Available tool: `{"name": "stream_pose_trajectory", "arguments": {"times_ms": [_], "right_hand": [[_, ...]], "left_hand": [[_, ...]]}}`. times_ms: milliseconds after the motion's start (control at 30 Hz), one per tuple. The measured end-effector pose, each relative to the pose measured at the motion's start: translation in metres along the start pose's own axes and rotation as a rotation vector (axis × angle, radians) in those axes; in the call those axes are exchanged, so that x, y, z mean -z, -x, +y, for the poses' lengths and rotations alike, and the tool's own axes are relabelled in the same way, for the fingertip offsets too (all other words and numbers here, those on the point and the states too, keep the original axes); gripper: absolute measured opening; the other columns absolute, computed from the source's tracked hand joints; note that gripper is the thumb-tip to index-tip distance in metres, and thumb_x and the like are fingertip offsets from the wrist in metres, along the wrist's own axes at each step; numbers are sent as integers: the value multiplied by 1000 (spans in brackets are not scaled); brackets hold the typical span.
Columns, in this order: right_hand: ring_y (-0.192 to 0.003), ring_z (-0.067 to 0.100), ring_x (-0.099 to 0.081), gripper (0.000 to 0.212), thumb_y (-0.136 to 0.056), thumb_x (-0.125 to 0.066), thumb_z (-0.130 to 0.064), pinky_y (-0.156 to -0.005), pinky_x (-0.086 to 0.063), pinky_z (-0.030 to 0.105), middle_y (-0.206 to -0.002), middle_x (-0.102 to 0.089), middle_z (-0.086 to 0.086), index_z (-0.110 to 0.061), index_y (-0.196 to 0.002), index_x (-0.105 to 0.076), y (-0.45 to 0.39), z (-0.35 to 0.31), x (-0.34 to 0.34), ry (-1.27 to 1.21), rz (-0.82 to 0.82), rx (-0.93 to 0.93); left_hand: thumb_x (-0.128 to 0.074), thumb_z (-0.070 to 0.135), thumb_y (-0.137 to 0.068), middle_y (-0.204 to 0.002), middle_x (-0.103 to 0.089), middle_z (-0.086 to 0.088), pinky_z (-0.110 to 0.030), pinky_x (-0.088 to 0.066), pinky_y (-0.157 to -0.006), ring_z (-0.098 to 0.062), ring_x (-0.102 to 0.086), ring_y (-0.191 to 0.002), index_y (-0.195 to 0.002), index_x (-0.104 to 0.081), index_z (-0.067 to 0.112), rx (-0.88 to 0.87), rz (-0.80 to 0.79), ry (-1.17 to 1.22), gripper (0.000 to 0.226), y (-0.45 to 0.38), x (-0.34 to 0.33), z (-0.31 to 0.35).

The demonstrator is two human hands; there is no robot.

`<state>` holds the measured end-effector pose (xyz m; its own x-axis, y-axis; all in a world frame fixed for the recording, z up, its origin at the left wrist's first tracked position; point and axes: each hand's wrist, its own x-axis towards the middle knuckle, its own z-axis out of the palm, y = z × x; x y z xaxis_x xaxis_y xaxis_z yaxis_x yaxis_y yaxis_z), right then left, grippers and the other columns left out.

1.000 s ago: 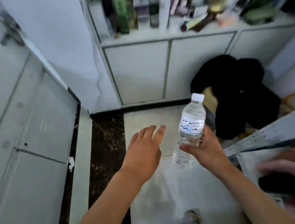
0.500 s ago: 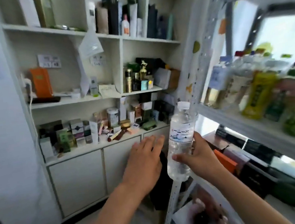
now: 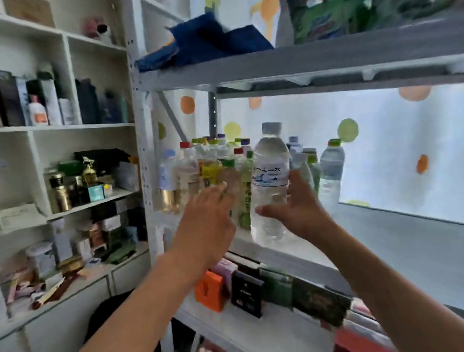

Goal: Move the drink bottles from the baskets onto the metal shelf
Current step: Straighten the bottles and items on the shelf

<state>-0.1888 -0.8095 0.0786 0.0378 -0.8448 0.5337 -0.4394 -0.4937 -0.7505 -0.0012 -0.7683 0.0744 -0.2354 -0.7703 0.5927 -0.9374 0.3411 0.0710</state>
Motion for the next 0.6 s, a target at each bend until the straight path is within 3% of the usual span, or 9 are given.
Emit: {"name": "stream_pose_trajectory", "arguments": {"times_ms": [200,300,500,600], "right_hand": [[-105,23,-64,82,-54,-89,-37,-93,-52,48,-115,-67,-2,-25,-125,-49,-22,37,96,114,133,-48],[-102,21,-65,74,-62,-88,-24,-93,-53,45,-112,-68,-3,-21,-124,-49,-34,64,126,128,168,-97],[-110,32,-62,71,-70,-86,-17,-93,-50,43,-119,-66,8,-10,-126,-43,-62,123,136,205,233,-171],[-111,36,-60,67,-76,-82,-15,-83,-46,34,-123,-62,14,-6,-125,-37,-75,149,126,226,205,-189]], "left_hand": [[-45,24,-98,-158,-21,1,-35,-17,-116,-19,-17,-145,-150,-26,22,-61,44,77,56,-42,-25,77],[-46,24,-96,-157,-25,1,-36,-21,-117,-19,-20,-144,-148,-30,21,-82,32,91,54,-55,-45,102],[-44,26,-97,-159,-20,4,-34,-17,-119,-15,-15,-146,-150,-24,26,-102,11,54,57,-71,-74,124],[-42,26,-98,-159,-17,4,-32,-16,-117,-15,-13,-146,-152,-19,27,-100,12,32,59,-78,-80,123]]}}
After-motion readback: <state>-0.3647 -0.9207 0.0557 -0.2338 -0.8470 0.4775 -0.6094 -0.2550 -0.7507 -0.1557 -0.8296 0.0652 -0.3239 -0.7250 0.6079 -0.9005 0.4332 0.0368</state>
